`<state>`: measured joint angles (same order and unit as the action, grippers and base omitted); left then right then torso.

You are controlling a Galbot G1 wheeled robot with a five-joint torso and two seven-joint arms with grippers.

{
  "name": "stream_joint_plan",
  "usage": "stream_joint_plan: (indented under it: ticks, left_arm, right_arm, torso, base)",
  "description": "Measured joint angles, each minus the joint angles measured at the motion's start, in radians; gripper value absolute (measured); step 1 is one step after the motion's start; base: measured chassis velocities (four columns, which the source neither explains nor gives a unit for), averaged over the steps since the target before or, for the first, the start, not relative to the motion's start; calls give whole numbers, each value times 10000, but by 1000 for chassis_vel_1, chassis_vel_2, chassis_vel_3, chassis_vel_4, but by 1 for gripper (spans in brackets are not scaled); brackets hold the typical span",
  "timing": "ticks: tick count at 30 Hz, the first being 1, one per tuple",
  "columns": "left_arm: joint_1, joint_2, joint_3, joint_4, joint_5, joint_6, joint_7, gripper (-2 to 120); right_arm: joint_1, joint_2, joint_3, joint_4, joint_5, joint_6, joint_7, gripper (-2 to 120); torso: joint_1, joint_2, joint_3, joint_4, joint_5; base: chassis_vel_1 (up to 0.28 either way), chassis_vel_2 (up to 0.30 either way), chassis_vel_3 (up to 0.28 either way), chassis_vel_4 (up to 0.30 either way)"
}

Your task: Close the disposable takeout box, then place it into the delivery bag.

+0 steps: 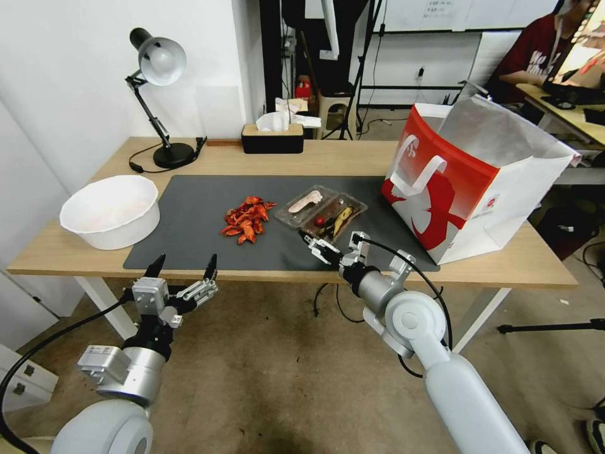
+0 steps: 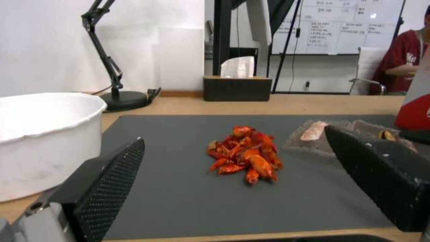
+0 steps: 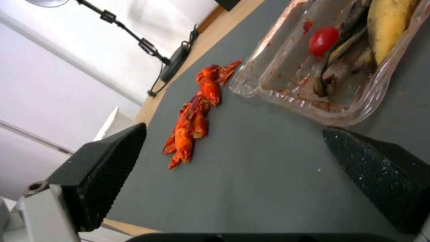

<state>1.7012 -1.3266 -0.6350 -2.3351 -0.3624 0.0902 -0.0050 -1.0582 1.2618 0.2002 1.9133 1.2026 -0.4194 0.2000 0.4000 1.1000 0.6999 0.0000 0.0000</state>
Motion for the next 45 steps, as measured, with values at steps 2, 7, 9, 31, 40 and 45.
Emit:
stream_joint_plan:
  ticks: [2, 7, 9, 31, 40, 45]
  left_arm:
    - [-16, 0, 12, 13, -1, 2, 0, 100]
    - [-38, -8, 48, 40, -3, 6, 4, 100]
    - [-37, -8, 49, 42, -4, 6, 4, 100]
    - [-24, 30, 49, 129, -31, -50, 32, 100]
    - [35, 31, 17, 180, -37, -157, 55, 100]
    - [26, 33, 13, 231, -43, -181, 64, 100]
  right_arm:
    - [0, -12, 15, 0, -1, 3, 2, 100]
    - [5, -63, 112, -38, -3, 28, 8, 100]
    - [6, -77, 137, -52, -11, 34, 9, 100]
    - [374, -348, 470, -424, -125, 97, -25, 100]
    - [578, -391, 592, -766, -188, 143, -66, 100]
    - [808, -443, 627, -980, -216, 159, -83, 100]
  torso:
    - [0, 0, 0, 0, -1]
    - [0, 0, 0, 0, 0]
    - [0, 0, 0, 0, -1]
    - [0, 0, 0, 0, 0]
    - [0, -1, 0, 0, 0]
    - [0, -1, 0, 0, 0]
  base:
    - [0, 0, 0, 0]
    - [0, 0, 0, 0]
    - [0, 0, 0, 0]
    - [0, 0, 0, 0]
    - [0, 0, 0, 0]
    - [0, 0, 0, 0]
